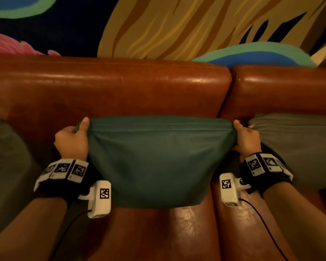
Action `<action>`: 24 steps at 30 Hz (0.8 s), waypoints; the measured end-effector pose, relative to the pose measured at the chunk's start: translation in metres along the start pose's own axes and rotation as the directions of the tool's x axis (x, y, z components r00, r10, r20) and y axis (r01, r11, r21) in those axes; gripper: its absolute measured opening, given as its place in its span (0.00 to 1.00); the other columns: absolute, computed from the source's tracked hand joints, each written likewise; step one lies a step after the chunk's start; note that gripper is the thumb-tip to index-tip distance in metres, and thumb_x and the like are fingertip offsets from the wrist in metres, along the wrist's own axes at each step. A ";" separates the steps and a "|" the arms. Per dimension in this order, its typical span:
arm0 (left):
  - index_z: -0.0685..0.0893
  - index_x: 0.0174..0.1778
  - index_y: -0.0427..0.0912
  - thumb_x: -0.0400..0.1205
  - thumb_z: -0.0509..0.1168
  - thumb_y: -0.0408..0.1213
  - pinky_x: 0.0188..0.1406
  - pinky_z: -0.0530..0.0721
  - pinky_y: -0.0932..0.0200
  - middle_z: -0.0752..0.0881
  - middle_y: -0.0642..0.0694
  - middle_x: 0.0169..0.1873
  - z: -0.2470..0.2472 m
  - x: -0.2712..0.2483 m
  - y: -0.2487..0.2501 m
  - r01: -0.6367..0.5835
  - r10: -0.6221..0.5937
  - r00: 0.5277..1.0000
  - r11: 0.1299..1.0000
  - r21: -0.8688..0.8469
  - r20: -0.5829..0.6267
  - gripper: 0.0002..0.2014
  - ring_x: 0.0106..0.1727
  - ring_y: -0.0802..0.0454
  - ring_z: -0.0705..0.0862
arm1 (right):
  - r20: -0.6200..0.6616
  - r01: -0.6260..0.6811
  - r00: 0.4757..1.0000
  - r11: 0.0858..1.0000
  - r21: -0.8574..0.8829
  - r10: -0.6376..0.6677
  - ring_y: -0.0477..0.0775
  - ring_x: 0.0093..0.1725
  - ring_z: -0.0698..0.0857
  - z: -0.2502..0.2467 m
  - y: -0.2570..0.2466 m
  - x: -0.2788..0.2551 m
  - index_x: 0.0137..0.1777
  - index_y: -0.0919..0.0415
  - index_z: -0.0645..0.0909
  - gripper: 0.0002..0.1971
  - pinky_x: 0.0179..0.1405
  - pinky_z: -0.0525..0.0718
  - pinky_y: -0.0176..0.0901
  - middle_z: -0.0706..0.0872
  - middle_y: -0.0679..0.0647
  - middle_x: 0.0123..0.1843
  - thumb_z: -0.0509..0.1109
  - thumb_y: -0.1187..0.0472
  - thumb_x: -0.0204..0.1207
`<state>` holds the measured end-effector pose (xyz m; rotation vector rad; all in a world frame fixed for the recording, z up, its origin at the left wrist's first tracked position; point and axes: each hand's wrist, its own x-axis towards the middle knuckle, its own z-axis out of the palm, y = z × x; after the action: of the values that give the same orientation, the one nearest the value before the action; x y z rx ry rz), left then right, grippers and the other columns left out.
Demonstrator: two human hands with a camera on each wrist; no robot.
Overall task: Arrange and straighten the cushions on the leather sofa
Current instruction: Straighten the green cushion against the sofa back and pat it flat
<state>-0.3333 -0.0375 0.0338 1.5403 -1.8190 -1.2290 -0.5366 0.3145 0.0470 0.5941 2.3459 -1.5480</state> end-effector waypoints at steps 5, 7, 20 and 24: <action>0.82 0.55 0.30 0.78 0.71 0.48 0.60 0.78 0.49 0.85 0.36 0.53 0.005 -0.004 -0.010 0.337 -0.321 0.941 0.922 -0.189 0.111 0.23 0.59 0.41 0.82 | -0.001 -0.161 0.987 0.985 0.056 0.162 0.65 0.63 0.83 -0.001 0.010 -0.002 0.63 0.67 0.81 0.21 0.56 0.83 0.55 0.84 0.63 0.60 0.69 0.49 0.81; 0.70 0.75 0.32 0.77 0.70 0.52 0.68 0.76 0.47 0.78 0.36 0.69 0.005 -0.005 -0.008 0.385 -0.348 0.921 0.879 -0.280 0.175 0.37 0.68 0.39 0.78 | 0.056 -0.226 0.974 0.957 0.182 0.219 0.63 0.62 0.83 -0.001 0.012 -0.005 0.70 0.65 0.77 0.27 0.57 0.84 0.57 0.84 0.60 0.63 0.69 0.45 0.80; 0.85 0.52 0.40 0.79 0.63 0.61 0.56 0.82 0.49 0.86 0.41 0.50 0.006 -0.018 -0.019 0.258 -0.207 0.961 0.909 -0.326 0.183 0.25 0.50 0.46 0.84 | 0.228 -0.203 0.965 0.918 0.340 0.129 0.54 0.58 0.86 0.000 0.032 -0.021 0.65 0.58 0.81 0.19 0.50 0.84 0.47 0.87 0.54 0.60 0.65 0.46 0.83; 0.84 0.56 0.42 0.86 0.61 0.45 0.58 0.80 0.54 0.86 0.41 0.52 -0.005 -0.055 -0.031 0.096 -0.029 0.980 0.933 -0.346 0.195 0.12 0.52 0.50 0.83 | 0.194 -0.079 0.981 0.915 0.395 0.000 0.44 0.46 0.91 -0.010 0.045 -0.039 0.54 0.60 0.86 0.07 0.40 0.88 0.35 0.94 0.49 0.47 0.69 0.59 0.80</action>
<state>-0.2980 0.0137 0.0214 1.3241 -1.5534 -1.6775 -0.4803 0.3320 0.0314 0.5447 1.8734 -1.9892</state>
